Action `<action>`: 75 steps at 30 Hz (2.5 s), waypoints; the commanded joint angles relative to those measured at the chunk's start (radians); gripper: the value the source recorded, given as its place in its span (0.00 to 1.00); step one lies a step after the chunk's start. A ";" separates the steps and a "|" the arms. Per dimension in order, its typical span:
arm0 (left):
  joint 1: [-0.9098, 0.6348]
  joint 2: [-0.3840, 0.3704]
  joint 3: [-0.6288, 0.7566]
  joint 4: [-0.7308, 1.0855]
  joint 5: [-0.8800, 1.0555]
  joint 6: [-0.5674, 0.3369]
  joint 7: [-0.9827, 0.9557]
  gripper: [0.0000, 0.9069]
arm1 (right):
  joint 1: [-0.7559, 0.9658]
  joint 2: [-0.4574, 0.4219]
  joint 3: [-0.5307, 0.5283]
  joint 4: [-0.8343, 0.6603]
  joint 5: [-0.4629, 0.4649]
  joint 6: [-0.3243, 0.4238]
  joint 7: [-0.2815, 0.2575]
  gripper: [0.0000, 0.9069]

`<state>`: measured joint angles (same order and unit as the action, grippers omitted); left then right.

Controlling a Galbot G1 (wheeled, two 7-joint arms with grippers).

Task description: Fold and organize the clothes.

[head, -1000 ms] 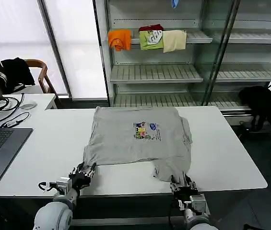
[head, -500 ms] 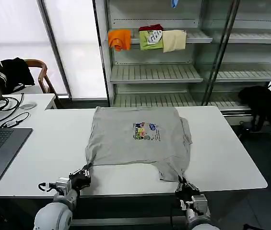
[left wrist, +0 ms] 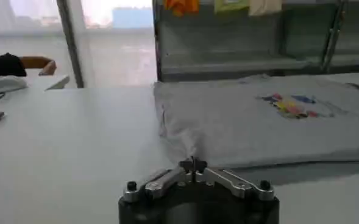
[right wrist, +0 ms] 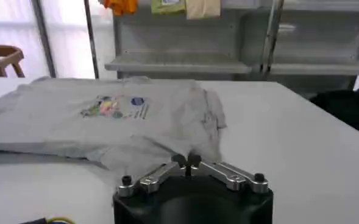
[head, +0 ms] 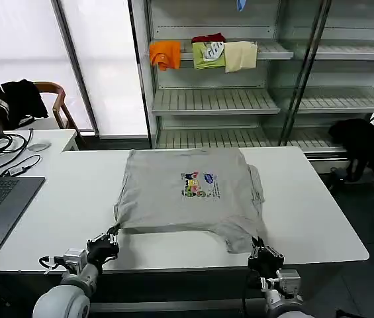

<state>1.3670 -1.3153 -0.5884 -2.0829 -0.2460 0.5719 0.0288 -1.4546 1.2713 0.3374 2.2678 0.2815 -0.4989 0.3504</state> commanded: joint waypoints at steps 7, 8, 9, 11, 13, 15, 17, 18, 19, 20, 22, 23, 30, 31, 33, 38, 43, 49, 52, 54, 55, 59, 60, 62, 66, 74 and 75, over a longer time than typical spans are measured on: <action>-0.144 -0.022 0.014 0.058 -0.027 -0.055 -0.006 0.02 | 0.234 0.056 0.038 -0.186 -0.062 0.091 -0.082 0.00; -0.164 -0.024 0.019 0.067 -0.029 -0.056 -0.008 0.02 | 0.255 0.062 0.038 -0.201 -0.066 0.091 -0.083 0.00; -0.182 -0.026 0.022 0.079 -0.029 -0.054 -0.010 0.02 | 0.269 0.066 0.039 -0.212 -0.068 0.089 -0.084 0.00; -0.213 -0.022 0.026 0.100 -0.034 -0.048 -0.012 0.02 | 0.302 0.077 0.036 -0.246 -0.072 0.084 -0.089 0.00; -0.238 -0.008 0.035 0.127 -0.045 -0.043 -0.014 0.02 | 0.359 0.079 0.030 -0.292 -0.080 0.078 -0.096 0.00; -0.274 0.006 0.043 0.148 -0.056 -0.033 -0.013 0.02 | 0.409 0.076 0.016 -0.346 -0.090 0.071 -0.099 0.00; -0.310 0.018 0.048 0.185 -0.070 -0.027 -0.015 0.02 | 0.472 0.075 0.005 -0.399 -0.094 0.063 -0.100 0.00; -0.333 0.021 0.051 0.203 -0.083 -0.023 -0.019 0.02 | 0.499 0.075 -0.002 -0.420 -0.094 0.061 -0.100 0.00; -0.358 0.025 0.054 0.224 -0.093 -0.018 -0.020 0.02 | 0.531 0.075 -0.006 -0.444 -0.093 0.056 -0.100 0.00; -0.381 0.028 0.057 0.244 -0.098 -0.017 -0.021 0.02 | 0.551 0.077 -0.012 -0.464 -0.093 0.055 -0.100 0.00; -0.415 0.035 0.063 0.290 -0.100 -0.017 -0.020 0.02 | 0.602 0.085 -0.021 -0.502 -0.091 0.048 -0.099 0.00; -0.432 0.040 0.066 0.301 -0.104 -0.018 -0.018 0.02 | 0.615 0.089 -0.025 -0.522 -0.090 0.043 -0.097 0.00; -0.500 0.060 0.080 0.409 -0.130 -0.019 -0.013 0.02 | 0.709 0.148 -0.046 -0.640 -0.102 0.040 -0.103 0.00; -0.505 0.062 0.081 0.417 -0.130 -0.020 -0.013 0.02 | 0.716 0.151 -0.048 -0.648 -0.104 0.040 -0.104 0.00; -0.521 0.063 0.088 0.441 -0.127 -0.019 -0.013 0.02 | 0.734 0.161 -0.054 -0.676 -0.104 0.037 -0.106 0.00; -0.543 0.058 0.104 0.493 -0.119 -0.018 -0.013 0.02 | 0.756 0.178 -0.065 -0.721 -0.115 0.024 -0.114 0.00; -0.565 0.061 0.134 0.529 -0.111 -0.011 -0.012 0.02 | 0.770 0.190 -0.063 -0.758 -0.127 -0.005 -0.113 0.00; -0.592 0.069 0.156 0.556 -0.108 0.004 -0.013 0.02 | 0.779 0.205 -0.047 -0.801 -0.124 -0.041 -0.106 0.00; -0.604 0.075 0.166 0.568 -0.107 0.004 -0.014 0.02 | 0.783 0.213 -0.039 -0.819 -0.115 -0.041 -0.108 0.00; -0.611 0.077 0.171 0.575 -0.107 0.004 -0.014 0.84 | 0.786 0.218 -0.036 -0.829 -0.104 -0.042 -0.110 1.00; -0.615 0.078 0.172 0.578 -0.106 0.004 -0.016 1.00 | 0.788 0.221 -0.034 -0.832 -0.097 -0.043 -0.110 1.00; -0.627 0.074 0.174 0.579 -0.104 0.005 -0.029 1.00 | 0.798 0.255 -0.021 -0.851 -0.011 -0.033 -0.093 1.00; -0.629 0.074 0.174 0.577 -0.104 0.005 -0.031 1.00 | 0.800 0.260 -0.020 -0.854 0.011 -0.028 -0.088 1.00; -0.630 0.076 0.177 0.569 -0.105 0.006 -0.042 1.00 | 0.819 0.285 -0.016 -0.870 0.092 -0.001 -0.015 1.00; -0.631 0.081 0.181 0.556 -0.108 0.008 -0.055 1.00 | 0.868 0.317 -0.014 -0.895 0.208 0.031 0.099 1.00; -0.603 0.096 0.178 0.515 -0.108 0.010 -0.073 1.00 | 0.886 0.331 -0.026 -0.876 0.266 0.049 0.187 1.00; -0.599 0.098 0.178 0.511 -0.108 0.010 -0.073 1.00 | 0.886 0.331 -0.027 -0.874 0.269 0.047 0.189 1.00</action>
<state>0.7563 -1.2264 -0.4132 -1.5465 -0.3527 0.5805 -0.0323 -0.5985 1.5744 0.3120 1.4107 0.4444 -0.4748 0.4428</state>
